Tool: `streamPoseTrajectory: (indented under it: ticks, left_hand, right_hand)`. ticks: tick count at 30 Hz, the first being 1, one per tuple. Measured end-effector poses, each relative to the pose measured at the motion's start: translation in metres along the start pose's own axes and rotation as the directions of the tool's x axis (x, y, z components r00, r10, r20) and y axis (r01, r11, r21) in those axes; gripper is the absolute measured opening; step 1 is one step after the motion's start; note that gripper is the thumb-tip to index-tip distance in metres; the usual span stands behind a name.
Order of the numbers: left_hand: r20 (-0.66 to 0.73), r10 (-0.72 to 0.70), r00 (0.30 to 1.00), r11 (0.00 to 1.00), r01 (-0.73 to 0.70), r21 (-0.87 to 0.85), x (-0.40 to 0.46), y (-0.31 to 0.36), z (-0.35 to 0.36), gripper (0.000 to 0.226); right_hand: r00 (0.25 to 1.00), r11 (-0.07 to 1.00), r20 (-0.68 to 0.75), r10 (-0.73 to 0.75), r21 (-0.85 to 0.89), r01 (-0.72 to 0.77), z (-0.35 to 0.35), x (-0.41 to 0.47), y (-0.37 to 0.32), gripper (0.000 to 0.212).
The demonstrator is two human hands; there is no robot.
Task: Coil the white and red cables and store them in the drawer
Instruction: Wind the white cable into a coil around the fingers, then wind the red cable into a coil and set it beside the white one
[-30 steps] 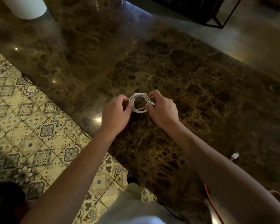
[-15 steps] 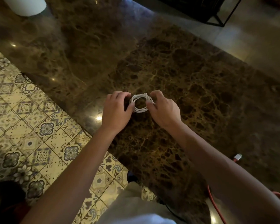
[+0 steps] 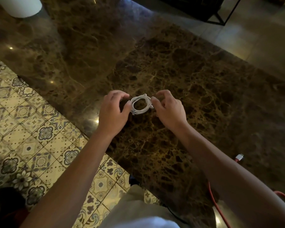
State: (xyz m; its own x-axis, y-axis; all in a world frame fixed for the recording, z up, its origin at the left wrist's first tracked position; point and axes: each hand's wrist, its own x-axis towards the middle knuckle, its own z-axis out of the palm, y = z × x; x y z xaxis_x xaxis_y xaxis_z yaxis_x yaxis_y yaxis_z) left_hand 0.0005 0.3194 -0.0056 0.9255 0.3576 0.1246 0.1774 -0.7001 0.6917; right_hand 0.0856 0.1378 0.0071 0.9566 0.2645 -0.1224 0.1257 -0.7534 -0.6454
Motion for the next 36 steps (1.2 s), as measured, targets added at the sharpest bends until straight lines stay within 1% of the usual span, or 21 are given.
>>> streamPoseTrajectory:
  ticks: [5, 9, 12, 16, 20, 25, 28, 30, 33, 35, 36]
  left_hand:
    - [-0.100, 0.163, 0.981, 0.986, -0.166, -0.019, -0.010, 0.017, 0.003, 0.020]
    - [-0.102, 0.236, 0.966, 0.966, -0.244, -0.080, -0.025, 0.039, 0.007, 0.017]
    - [-0.040, 0.310, 0.950, 0.935, -0.312, -0.169, -0.044, 0.058, 0.021, 0.015]
    - [0.065, 0.390, 0.919, 0.897, -0.363, -0.253, -0.065, 0.080, 0.053, 0.019]
    - [0.140, 0.453, 0.881, 0.869, -0.401, -0.290, -0.080, 0.106, 0.081, 0.024]
    - [0.228, 0.526, 0.819, 0.838, -0.456, -0.299, -0.102, 0.143, 0.122, 0.021]
    - [0.279, 0.577, 0.767, 0.813, -0.507, -0.288, -0.117, 0.166, 0.146, 0.022]
    - [0.330, 0.560, 0.760, 0.828, -0.500, -0.253, -0.126, 0.180, 0.159, 0.031]
    - [0.408, 0.516, 0.753, 0.840, -0.537, -0.071, -0.137, 0.193, 0.176, 0.046]
    - [0.428, 0.486, 0.762, 0.836, -0.548, 0.027, -0.143, 0.200, 0.182, 0.049]
    - [0.427, 0.474, 0.770, 0.842, -0.538, 0.035, -0.144, 0.203, 0.184, 0.047]
  right_hand:
    - [0.997, 0.995, -0.074, 0.027, 0.098, -0.020, -0.035, -0.026, 0.013, 0.033]
    - [0.979, 0.994, -0.193, 0.070, 0.101, -0.051, -0.072, -0.055, 0.041, 0.030]
    - [0.953, 0.990, -0.269, 0.136, 0.071, -0.122, -0.096, -0.080, 0.073, 0.029]
    - [0.921, 0.964, -0.303, 0.244, -0.025, -0.264, -0.114, -0.116, 0.118, 0.032]
    - [0.869, 0.920, -0.352, 0.349, -0.046, -0.389, -0.126, -0.155, 0.151, 0.039]
    - [0.821, 0.884, -0.393, 0.415, -0.038, -0.465, -0.145, -0.210, 0.186, 0.042]
    - [0.823, 0.879, -0.368, 0.432, -0.034, -0.476, -0.156, -0.238, 0.202, 0.043]
    - [0.840, 0.888, -0.347, 0.416, -0.042, -0.457, -0.160, -0.253, 0.208, 0.043]
    - [0.873, 0.904, -0.311, 0.375, -0.084, -0.419, -0.165, -0.270, 0.215, 0.037]
    - [0.886, 0.911, -0.299, 0.356, -0.100, -0.400, -0.168, -0.279, 0.220, 0.033]
    - [0.888, 0.912, -0.295, 0.352, -0.105, -0.396, -0.170, -0.283, 0.222, 0.032]
